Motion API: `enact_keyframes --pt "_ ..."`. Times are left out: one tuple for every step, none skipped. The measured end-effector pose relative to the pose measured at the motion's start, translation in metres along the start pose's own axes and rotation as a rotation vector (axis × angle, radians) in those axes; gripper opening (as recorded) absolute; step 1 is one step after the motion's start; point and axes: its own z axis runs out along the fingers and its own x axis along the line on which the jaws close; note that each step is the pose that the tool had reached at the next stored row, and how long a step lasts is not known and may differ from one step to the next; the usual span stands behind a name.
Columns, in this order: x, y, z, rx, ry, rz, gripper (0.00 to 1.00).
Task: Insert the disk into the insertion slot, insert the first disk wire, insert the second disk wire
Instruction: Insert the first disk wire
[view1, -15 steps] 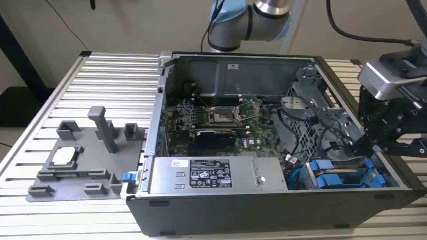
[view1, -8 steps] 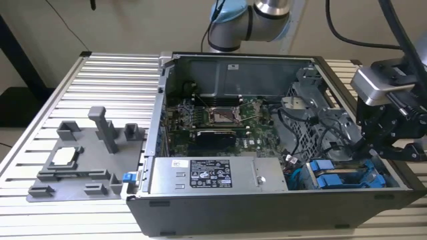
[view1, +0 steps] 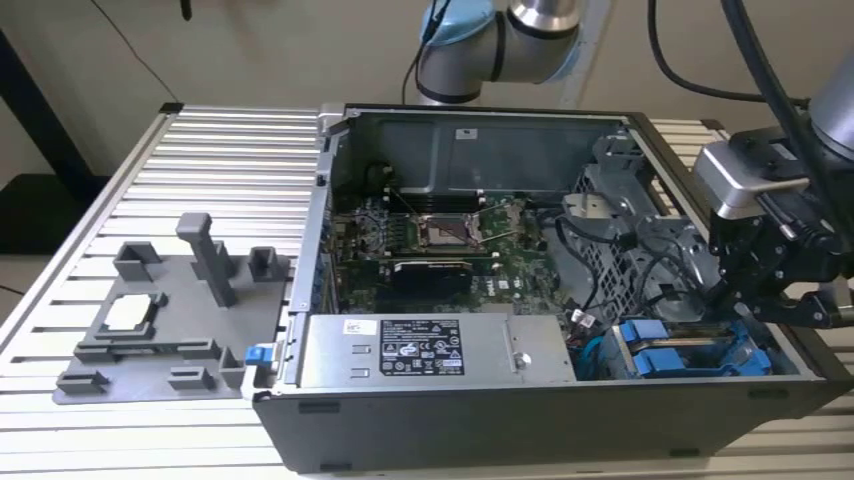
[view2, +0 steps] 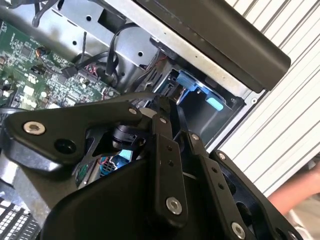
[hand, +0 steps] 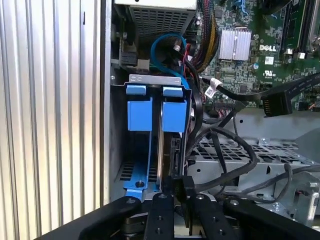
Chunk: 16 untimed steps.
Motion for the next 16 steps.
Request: enact_keyframes --pt "0.0000 0.0000 0.0001 0.0000 0.0000 0.000 0.19" --pt "-0.0001 0.0000 0.0005 0.0005 0.0000 0.000 0.19" --pt "0.0000 0.0001 0.0013 0.0015 -0.0001 0.000 0.19" --pt "0.0001 0.0003 0.0020 0.0038 -0.0004 0.000 0.19" --pt "0.0001 0.0005 0.0027 0.0081 -0.0019 0.000 0.19" --pt "0.0002 0.0005 0.0032 0.0132 -0.0039 0.000 0.19" --pt "0.0001 0.0005 0.0037 0.0191 -0.0057 0.000 0.19" --pt "0.0001 0.0006 0.0043 0.0244 -0.0063 -0.001 0.19" --pt "0.0002 0.0006 0.0049 0.0272 -0.0066 -0.001 0.19" --pt "0.0002 0.0007 0.0054 0.0278 -0.0066 -0.001 0.19" --pt "0.0002 0.0007 0.0058 0.0279 -0.0065 -0.001 0.19" --pt "0.0002 0.0009 0.0062 0.0279 -0.0064 -0.001 0.19" --pt "0.0003 0.0010 0.0066 0.0280 -0.0063 -0.001 0.19" --pt "0.0003 0.0011 0.0070 0.0279 -0.0054 -0.001 0.19" --pt "0.0003 0.0011 0.0075 0.0279 -0.0040 -0.001 0.19" --pt "0.0003 0.0013 0.0079 0.0278 -0.0025 -0.002 0.19"
